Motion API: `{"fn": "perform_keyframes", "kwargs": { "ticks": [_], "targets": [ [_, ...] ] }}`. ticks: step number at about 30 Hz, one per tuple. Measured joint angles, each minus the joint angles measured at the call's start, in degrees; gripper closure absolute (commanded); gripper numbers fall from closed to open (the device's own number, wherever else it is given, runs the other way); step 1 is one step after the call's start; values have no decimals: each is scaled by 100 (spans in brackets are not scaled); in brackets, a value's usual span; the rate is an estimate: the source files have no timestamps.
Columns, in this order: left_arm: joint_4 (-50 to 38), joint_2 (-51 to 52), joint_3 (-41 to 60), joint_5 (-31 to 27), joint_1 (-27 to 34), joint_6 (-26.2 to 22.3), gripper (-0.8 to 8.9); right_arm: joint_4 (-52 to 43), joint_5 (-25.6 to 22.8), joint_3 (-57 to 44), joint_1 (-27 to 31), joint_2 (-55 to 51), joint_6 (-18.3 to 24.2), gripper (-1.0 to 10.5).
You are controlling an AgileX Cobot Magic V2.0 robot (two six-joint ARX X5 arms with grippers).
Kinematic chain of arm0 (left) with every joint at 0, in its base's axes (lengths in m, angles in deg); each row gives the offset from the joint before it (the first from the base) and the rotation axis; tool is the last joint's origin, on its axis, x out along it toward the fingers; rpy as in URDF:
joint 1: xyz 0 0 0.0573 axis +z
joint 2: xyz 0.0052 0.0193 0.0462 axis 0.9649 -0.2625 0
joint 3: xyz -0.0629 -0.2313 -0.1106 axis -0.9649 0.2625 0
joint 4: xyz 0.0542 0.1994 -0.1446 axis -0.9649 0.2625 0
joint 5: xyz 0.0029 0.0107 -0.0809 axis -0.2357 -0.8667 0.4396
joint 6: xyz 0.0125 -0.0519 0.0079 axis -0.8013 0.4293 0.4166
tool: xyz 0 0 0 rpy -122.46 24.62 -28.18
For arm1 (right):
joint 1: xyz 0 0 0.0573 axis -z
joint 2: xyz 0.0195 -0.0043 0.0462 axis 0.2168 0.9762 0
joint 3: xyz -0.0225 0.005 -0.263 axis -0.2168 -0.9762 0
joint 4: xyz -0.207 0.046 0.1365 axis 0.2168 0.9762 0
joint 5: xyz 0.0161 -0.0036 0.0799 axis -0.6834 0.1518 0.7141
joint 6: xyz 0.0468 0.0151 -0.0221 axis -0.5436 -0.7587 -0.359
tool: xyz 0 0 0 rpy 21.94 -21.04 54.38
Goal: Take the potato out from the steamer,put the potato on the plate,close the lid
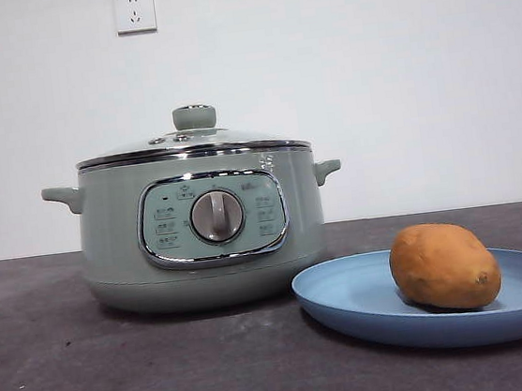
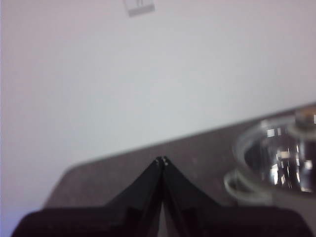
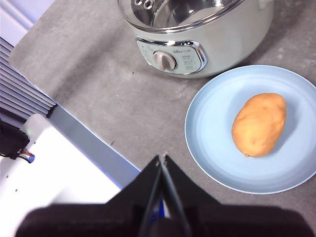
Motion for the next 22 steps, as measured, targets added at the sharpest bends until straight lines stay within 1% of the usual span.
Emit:
{"fn": "perform_keyframes", "kwargs": {
  "ticks": [6,11,17,22],
  "targets": [
    [-2,662,953,-63,0,262,817,0,0,0,0,0,0,945],
    [-2,968,1506,-68,0,409,817,2,0,0,0,0,0,945],
    [28,1003,1786,-70,0,492,817,2,-2,0,0,0,0,945],
    [437,1003,1786,-68,0,496,817,2,0,0,0,0,0,945]
  ]
}}
